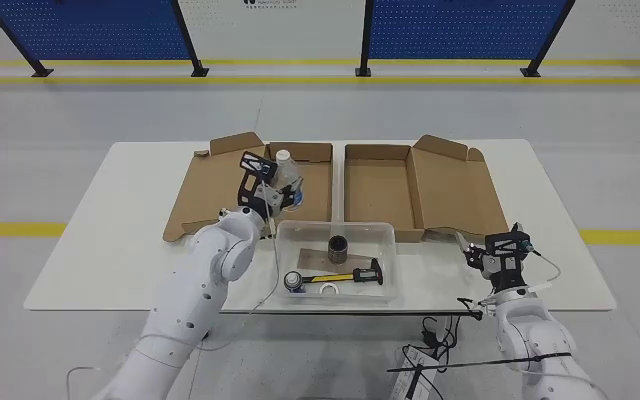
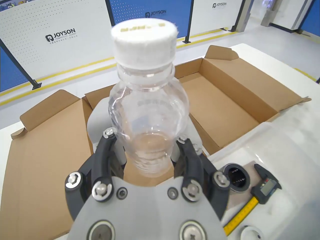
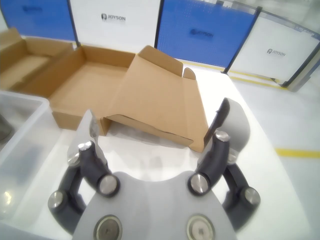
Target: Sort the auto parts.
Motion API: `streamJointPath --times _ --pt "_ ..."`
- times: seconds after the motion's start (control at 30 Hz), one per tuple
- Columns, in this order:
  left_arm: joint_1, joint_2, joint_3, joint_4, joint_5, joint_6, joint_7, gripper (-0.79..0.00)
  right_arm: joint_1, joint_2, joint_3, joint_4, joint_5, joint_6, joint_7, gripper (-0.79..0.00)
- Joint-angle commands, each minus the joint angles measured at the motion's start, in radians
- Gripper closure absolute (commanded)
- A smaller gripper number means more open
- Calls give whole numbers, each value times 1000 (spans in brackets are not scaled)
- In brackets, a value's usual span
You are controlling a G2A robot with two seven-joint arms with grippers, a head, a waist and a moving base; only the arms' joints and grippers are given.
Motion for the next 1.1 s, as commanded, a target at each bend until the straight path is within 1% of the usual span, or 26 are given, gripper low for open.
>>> streamJointPath --times 0.0,0.17,0.33,0.97,1.0,1.03,1.07 --pt "-4 -3 5 10 -2 4 -1 0 0 0 0 0 0 0 0 -785" --pt "-3 -8 -1 29 -36 23 -30 0 0 0 0 0 0 0 0 -785" --pt "-2 -9 -1 42 -12 19 -36 0 0 0 0 0 0 0 0 -785" --pt "-9 -25 27 148 23 14 -14 0 0 0 0 0 0 0 0 -785" --pt "-9 -25 29 153 37 16 -18 -3 0 0 0 0 0 0 0 -785" --pt "-8 -25 30 155 44 17 -19 -49 0 0 0 0 0 0 0 -785" --pt "-6 -26 29 157 32 16 -18 -58 0 0 0 0 0 0 0 -785"
